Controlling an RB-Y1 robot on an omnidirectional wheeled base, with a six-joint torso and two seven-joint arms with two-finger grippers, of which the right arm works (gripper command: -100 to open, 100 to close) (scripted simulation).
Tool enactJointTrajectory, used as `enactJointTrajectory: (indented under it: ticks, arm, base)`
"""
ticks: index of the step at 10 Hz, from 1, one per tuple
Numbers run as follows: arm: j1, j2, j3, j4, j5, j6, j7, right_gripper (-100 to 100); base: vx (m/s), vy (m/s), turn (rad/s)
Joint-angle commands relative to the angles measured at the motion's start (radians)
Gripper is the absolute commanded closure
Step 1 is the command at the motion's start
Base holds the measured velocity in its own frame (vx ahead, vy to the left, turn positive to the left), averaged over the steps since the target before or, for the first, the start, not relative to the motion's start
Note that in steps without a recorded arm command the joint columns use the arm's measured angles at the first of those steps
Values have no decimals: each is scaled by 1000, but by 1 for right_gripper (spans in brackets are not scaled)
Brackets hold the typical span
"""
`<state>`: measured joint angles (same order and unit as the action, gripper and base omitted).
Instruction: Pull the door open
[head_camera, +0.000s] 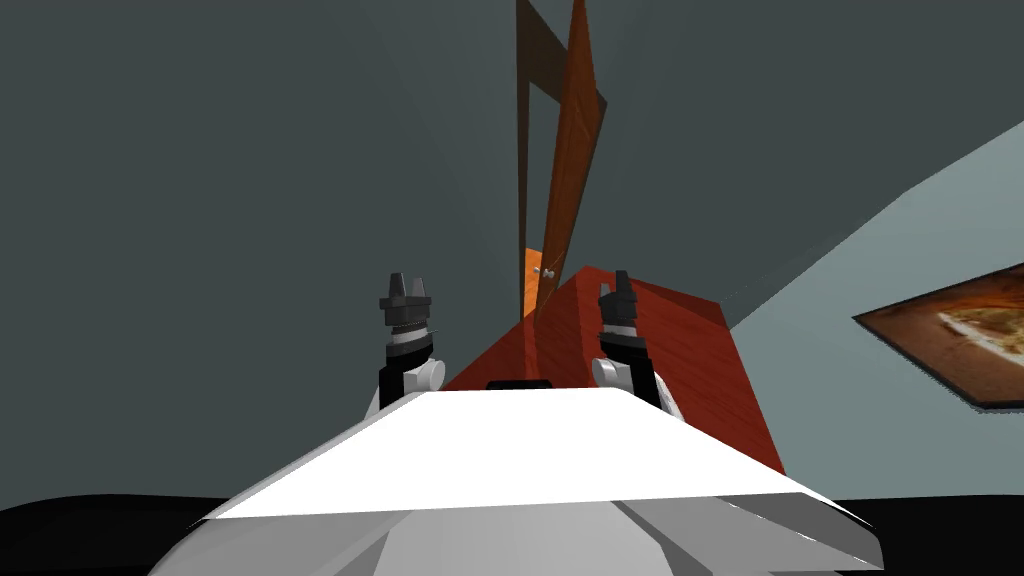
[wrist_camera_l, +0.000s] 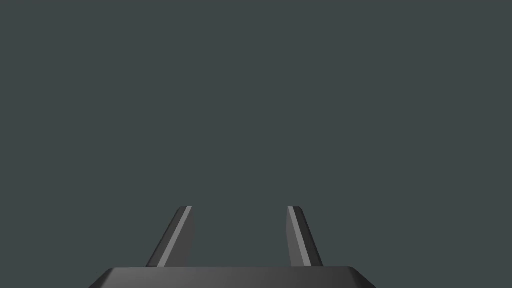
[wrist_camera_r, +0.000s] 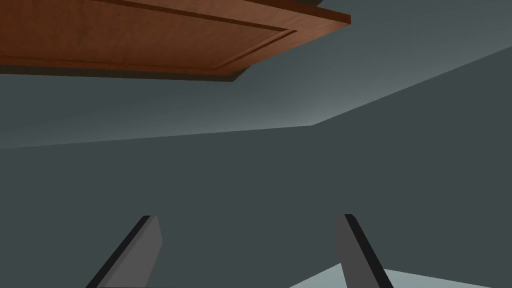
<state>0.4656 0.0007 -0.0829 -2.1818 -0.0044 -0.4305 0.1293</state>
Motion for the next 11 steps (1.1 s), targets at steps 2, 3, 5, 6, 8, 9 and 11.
enactJointTrajectory:
  ticks: [2,3,5,6,8,9,11]
  arm:
    - [-6,-16,-9,61,48,-34,50,-100]
    - [-8,-20,-12,75,59,-42,61,-100]
    - [-14,-30,-20,126,99,-69,101,-100]
    - [-17,-37,-26,160,126,-87,127,-100]
    - [-22,-42,-32,197,155,-107,156,-100]
    - [-24,-45,-35,215,169,-117,171,-100]
    - [-28,-50,-42,253,199,-138,200,-100]
  base:
    - [152,-44,83]
    - [132,-46,83]
    - [150,-51,118]
    - [147,-66,123]
    - [111,-74,77]
    - [98,-49,84]
    - [87,-28,71]
